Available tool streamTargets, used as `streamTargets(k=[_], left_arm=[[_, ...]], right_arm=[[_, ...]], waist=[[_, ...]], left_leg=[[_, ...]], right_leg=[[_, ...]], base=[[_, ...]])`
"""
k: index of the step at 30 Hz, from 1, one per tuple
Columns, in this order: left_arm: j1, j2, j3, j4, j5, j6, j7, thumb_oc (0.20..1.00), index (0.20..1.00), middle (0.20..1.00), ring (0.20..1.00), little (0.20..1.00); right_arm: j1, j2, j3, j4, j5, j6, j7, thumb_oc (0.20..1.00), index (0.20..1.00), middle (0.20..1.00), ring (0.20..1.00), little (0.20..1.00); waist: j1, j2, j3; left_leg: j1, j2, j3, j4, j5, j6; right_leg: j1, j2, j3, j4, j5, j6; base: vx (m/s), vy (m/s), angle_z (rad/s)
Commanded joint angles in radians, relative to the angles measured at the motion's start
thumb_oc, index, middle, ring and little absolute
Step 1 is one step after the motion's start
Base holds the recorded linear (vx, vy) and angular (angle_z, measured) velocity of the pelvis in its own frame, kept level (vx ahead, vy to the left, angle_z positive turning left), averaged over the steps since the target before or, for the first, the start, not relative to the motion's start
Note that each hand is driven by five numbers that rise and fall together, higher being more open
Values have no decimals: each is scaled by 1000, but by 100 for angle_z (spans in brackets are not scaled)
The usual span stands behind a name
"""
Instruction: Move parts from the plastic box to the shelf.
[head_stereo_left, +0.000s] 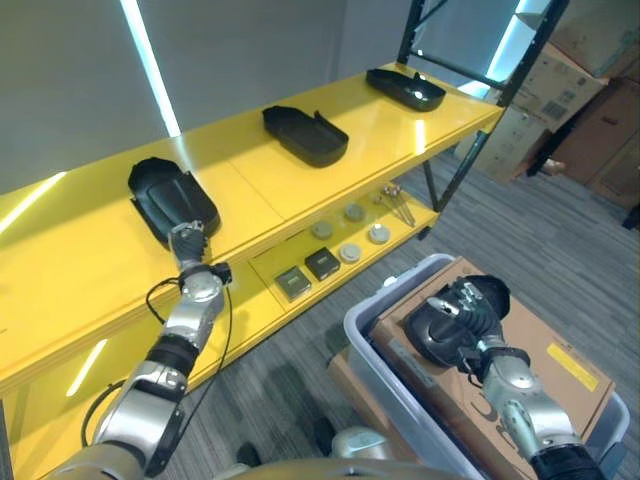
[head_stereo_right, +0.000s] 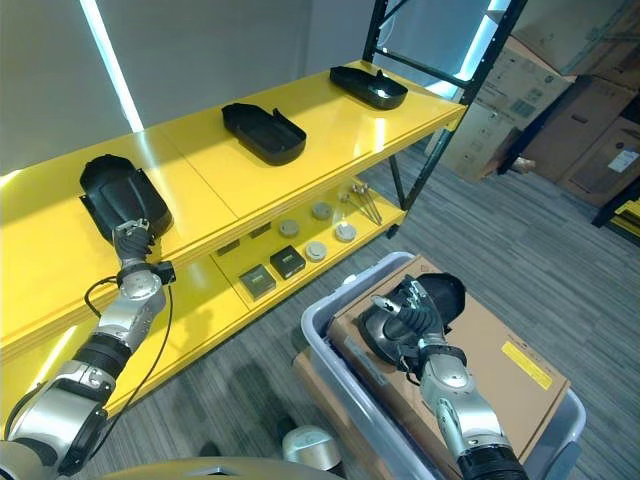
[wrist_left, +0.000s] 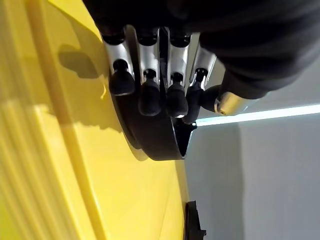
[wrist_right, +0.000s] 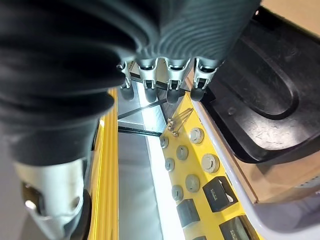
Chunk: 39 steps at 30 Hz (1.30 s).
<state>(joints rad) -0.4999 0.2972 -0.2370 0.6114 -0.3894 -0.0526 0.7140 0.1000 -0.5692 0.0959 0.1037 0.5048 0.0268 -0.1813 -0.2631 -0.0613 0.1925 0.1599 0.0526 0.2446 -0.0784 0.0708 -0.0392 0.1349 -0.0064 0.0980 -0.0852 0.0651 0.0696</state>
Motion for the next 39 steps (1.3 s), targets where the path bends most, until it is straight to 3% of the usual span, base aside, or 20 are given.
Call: streamTargets(k=[1,15,23,27,35,39], left_arm=[[-99,42,-13,82,19,-47,2,200,200,200,200,200],[-122,82,0,136,-13,-27,5,200,200,200,200,200],[-124,105,5,151,-35,-89,-57,200,200,200,200,200],[-90,81,-7,80,-41,-144,-121,200,200,200,200,200],[69,26,-77,-163,-64,-181,-272,200,200,200,200,200],[181,23,-100,-396,-38,-209,-300,200,200,200,200,200]], right_arm=[[-26,-57,7,20,1,-40,19,1000,1000,1000,1000,1000],[-21,-74,5,32,11,-50,33,1000,1000,1000,1000,1000],[-13,-80,10,34,20,-64,46,1000,1000,1000,1000,1000],[-2,-62,2,9,14,-72,40,1000,1000,1000,1000,1000],[29,-12,-16,-77,-1,-73,-4,1000,1000,1000,1000,1000],[55,16,-35,-139,-10,-77,-39,1000,1000,1000,1000,1000]], waist=[[19,-11,-45],[15,-14,-40],[15,-12,-41],[24,-6,-42],[51,6,-47],[74,13,-45]], left_leg=[[-80,50,-34,139,-48,-9],[-110,57,-41,171,-42,-18],[-120,59,-41,182,-39,-20],[-114,54,-44,173,-38,-19],[-92,38,-54,138,-41,-11],[-79,30,-64,111,-43,-5]], right_leg=[[-83,-34,-75,116,-32,59],[-92,-37,-81,127,-32,55],[-93,-40,-86,129,-30,53],[-88,-40,-90,121,-30,54],[-77,-39,-95,93,-25,57],[-73,-37,-100,74,-22,56]], base=[[0,0,0],[0,0,0],[-5,0,0],[-52,8,0],[-62,6,1],[-86,-1,3]])
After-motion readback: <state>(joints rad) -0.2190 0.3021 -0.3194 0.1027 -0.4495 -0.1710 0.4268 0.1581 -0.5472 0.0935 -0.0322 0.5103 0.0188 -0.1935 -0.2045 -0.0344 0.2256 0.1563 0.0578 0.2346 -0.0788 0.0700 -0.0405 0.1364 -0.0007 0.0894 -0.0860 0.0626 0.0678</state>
